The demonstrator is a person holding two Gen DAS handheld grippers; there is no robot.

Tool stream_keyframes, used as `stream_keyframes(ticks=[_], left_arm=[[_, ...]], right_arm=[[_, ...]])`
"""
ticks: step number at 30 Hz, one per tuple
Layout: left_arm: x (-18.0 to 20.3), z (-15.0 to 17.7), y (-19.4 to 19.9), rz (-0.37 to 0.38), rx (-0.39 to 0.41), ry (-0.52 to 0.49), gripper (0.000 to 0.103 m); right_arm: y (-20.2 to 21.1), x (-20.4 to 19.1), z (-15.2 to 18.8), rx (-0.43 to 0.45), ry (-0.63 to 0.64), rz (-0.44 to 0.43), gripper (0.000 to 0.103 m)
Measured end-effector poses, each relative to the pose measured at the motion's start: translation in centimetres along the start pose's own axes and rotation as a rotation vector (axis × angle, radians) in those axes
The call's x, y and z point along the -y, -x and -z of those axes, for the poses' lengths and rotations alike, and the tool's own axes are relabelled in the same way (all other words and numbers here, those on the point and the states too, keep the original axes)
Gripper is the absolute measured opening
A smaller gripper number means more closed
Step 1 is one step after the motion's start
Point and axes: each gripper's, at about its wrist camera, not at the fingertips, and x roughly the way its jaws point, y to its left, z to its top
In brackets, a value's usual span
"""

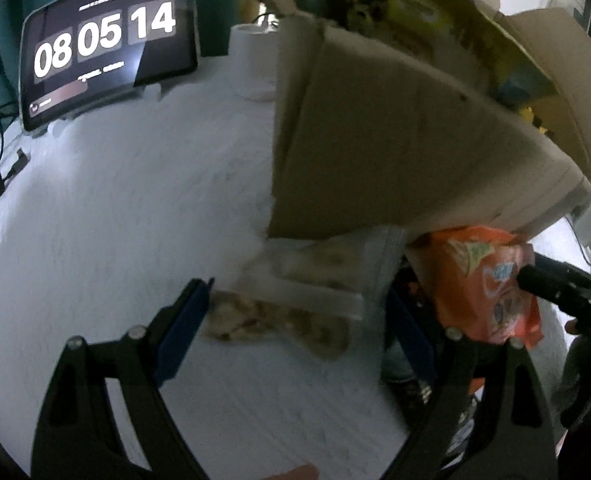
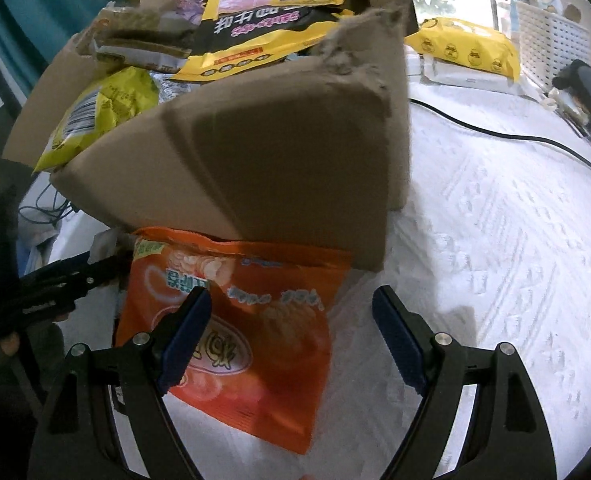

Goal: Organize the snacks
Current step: 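Grasp the orange bag with the right gripper while the left grasps the clear bread pack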

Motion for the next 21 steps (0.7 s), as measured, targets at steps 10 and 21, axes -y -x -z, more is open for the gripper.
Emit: stream_keyframes(ticks=[10,21], left_arm=[[-0.1,0.4,-0.3,0.029,0.018,-0.022,0.09],[-0.7,0.9,0.7,0.041,0.055,-0.031,0.063]], right_arm=[[-0.3,-0.5,0.5,0.031,-0.046,-0.04,0.085],[0.1,0.7,1.0,0.027,-0.101,-0.095,0.046]])
